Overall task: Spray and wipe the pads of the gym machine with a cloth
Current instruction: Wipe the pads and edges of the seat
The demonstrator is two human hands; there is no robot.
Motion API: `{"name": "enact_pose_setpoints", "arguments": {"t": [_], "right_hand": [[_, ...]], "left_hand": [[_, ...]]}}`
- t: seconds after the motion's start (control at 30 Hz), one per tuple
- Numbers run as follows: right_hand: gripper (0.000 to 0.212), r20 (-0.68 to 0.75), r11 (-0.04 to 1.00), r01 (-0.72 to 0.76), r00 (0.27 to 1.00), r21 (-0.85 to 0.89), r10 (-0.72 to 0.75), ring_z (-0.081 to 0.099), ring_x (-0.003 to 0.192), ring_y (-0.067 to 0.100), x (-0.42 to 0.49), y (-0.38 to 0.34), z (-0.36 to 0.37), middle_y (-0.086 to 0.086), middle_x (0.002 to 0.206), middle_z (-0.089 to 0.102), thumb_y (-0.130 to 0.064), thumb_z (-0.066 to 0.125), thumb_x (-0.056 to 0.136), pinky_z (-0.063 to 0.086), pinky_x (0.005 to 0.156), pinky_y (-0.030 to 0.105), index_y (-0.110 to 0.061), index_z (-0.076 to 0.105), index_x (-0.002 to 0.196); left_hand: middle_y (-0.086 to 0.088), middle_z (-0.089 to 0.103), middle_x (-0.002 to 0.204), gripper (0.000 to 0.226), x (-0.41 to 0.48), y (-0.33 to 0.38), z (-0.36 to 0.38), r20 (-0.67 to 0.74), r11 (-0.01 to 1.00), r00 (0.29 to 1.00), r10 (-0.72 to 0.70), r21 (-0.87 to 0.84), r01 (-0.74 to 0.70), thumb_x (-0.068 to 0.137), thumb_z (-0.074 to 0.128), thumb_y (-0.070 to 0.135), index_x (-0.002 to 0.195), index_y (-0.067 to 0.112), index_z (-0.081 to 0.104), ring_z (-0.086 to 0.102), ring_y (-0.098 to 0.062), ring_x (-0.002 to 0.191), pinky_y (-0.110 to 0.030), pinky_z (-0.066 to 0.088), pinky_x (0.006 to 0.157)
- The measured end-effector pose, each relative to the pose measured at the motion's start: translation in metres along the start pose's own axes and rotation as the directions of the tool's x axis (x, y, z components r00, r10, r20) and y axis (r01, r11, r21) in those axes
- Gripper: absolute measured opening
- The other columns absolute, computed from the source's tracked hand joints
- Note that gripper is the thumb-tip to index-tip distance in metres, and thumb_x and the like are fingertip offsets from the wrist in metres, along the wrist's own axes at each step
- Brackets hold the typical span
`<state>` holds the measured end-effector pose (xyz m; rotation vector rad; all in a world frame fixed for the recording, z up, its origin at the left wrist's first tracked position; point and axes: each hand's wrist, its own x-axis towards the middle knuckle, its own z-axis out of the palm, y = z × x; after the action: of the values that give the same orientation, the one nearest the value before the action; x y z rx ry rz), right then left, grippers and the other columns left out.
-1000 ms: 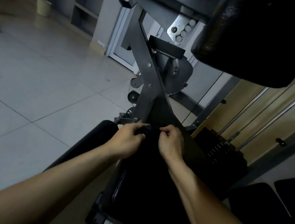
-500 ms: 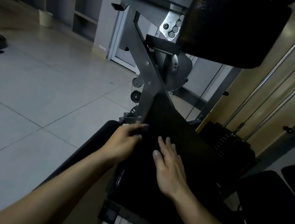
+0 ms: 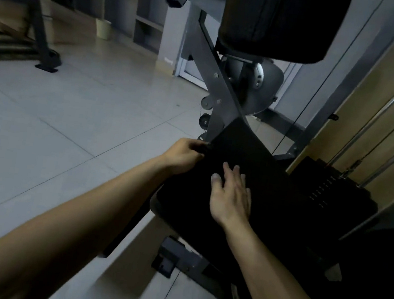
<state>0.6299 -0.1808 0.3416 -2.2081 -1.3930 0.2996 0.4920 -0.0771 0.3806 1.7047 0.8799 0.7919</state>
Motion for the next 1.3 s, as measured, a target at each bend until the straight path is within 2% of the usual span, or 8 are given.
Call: {"name": "enact_pose_setpoints", "arguments": {"t": [0.2, 0.37, 0.5, 0.63, 0.87, 1.0, 1.17, 1.3], "right_hand": [[0.057, -0.078, 0.996, 0.016, 0.997, 0.092, -0.009, 0.007, 0.159, 0.019, -0.004, -0.001, 0.001, -0.001, 0.172, 0.016, -0.047, 0.037, 0.107, 0.002, 0.129, 0.044, -0.031, 0.031, 0.161], [0.022, -0.199, 0.833, 0.128, 0.980, 0.538, -0.022, 0.055, 0.132, 0.019, -0.019, 0.006, -0.012, -0.002, 0.135, 0.062, -0.021, 0.061, 0.097, 0.046, 0.105, 0.029, -0.027, 0.069, 0.117], [0.047, -0.010, 0.946, 0.257, 0.966, 0.199, -0.260, 0.019, 0.156, 0.018, -0.046, 0.011, -0.013, -0.003, 0.167, 0.029, -0.038, 0.048, 0.106, 0.015, 0.128, 0.041, -0.028, 0.049, 0.152], [0.062, 0.094, 0.954, 0.300, 0.950, -0.021, -0.297, -0.008, 0.159, 0.015, -0.068, 0.018, -0.004, -0.006, 0.173, -0.002, -0.055, 0.021, 0.108, -0.004, 0.129, 0.046, -0.036, 0.010, 0.165], [0.063, -0.053, 0.937, 0.337, 0.941, 0.093, -0.333, 0.010, 0.159, 0.016, -0.072, 0.019, 0.002, -0.004, 0.170, 0.022, -0.050, 0.026, 0.100, 0.003, 0.128, 0.045, -0.029, 0.037, 0.159], [0.048, -0.084, 0.757, 0.337, 0.932, 0.560, -0.352, 0.041, 0.145, 0.006, -0.098, 0.021, -0.023, -0.007, 0.148, 0.057, -0.032, 0.041, 0.096, 0.033, 0.123, 0.041, -0.021, 0.066, 0.135], [0.041, -0.023, 0.475, 0.308, 0.857, 0.824, -0.516, 0.051, 0.138, 0.003, -0.167, 0.019, -0.029, -0.012, 0.149, 0.055, -0.033, 0.044, 0.108, 0.046, 0.110, 0.024, -0.026, 0.053, 0.148], [0.042, 0.001, 0.225, 0.055, 0.970, 0.973, -0.242, 0.068, 0.119, 0.015, -0.169, 0.002, -0.032, -0.003, 0.129, 0.069, -0.007, 0.052, 0.106, 0.059, 0.093, 0.030, -0.029, 0.055, 0.141]], "left_hand": [[0.010, 0.065, 0.135, 0.046, -0.123, -0.012, -0.022, -0.057, 1.000, 0.998, 0.020, 0.003, -0.020, 0.097, 0.054, -0.009, 0.128, 0.021, 0.069, 0.054, 0.000, 0.132, -0.023, 0.038, 0.115], [0.015, 0.066, 0.127, 0.042, -0.130, -0.002, -0.012, -0.126, 0.995, 0.992, 0.004, 0.104, 0.010, 0.098, 0.055, -0.004, 0.130, 0.019, 0.070, 0.059, 0.002, 0.121, -0.021, 0.041, 0.108], [0.002, 0.074, 0.108, 0.039, -0.087, 0.014, -0.002, -0.149, 0.972, 0.988, -0.051, 0.221, 0.084, 0.093, 0.057, -0.004, 0.120, 0.016, 0.075, 0.070, -0.014, 0.106, -0.027, 0.054, 0.096], [0.007, 0.070, 0.129, 0.043, -0.101, 0.001, 0.012, -0.319, 0.970, 0.948, 0.020, 0.237, 0.059, 0.093, 0.055, 0.003, 0.127, 0.023, 0.072, 0.062, -0.009, 0.121, -0.018, 0.048, 0.100], [0.012, 0.022, 0.167, 0.066, -0.180, -0.029, 0.110, -0.750, 0.989, 0.659, 0.054, -0.051, -0.139, 0.100, 0.048, -0.006, 0.156, 0.027, 0.041, 0.017, 0.009, 0.149, -0.020, 0.022, 0.123], [0.014, 0.014, 0.169, 0.069, -0.201, -0.022, 0.142, -0.731, 0.991, 0.680, 0.052, -0.044, -0.124, 0.103, 0.047, -0.004, 0.158, 0.032, 0.030, 0.012, 0.010, 0.149, -0.023, 0.022, 0.124], [0.011, 0.034, 0.163, 0.059, -0.226, -0.005, 0.151, -0.606, 0.919, 0.794, 0.049, -0.283, -0.273, 0.107, 0.046, 0.015, 0.161, 0.030, 0.027, 0.032, 0.004, 0.147, -0.024, 0.033, 0.120], [0.034, 0.015, 0.160, 0.057, -0.229, 0.002, 0.130, -0.368, 0.970, 0.900, 0.233, 0.018, -0.244, 0.098, 0.036, 0.035, 0.152, 0.046, 0.025, -0.005, 0.017, 0.148, -0.030, -0.003, 0.128]]}}
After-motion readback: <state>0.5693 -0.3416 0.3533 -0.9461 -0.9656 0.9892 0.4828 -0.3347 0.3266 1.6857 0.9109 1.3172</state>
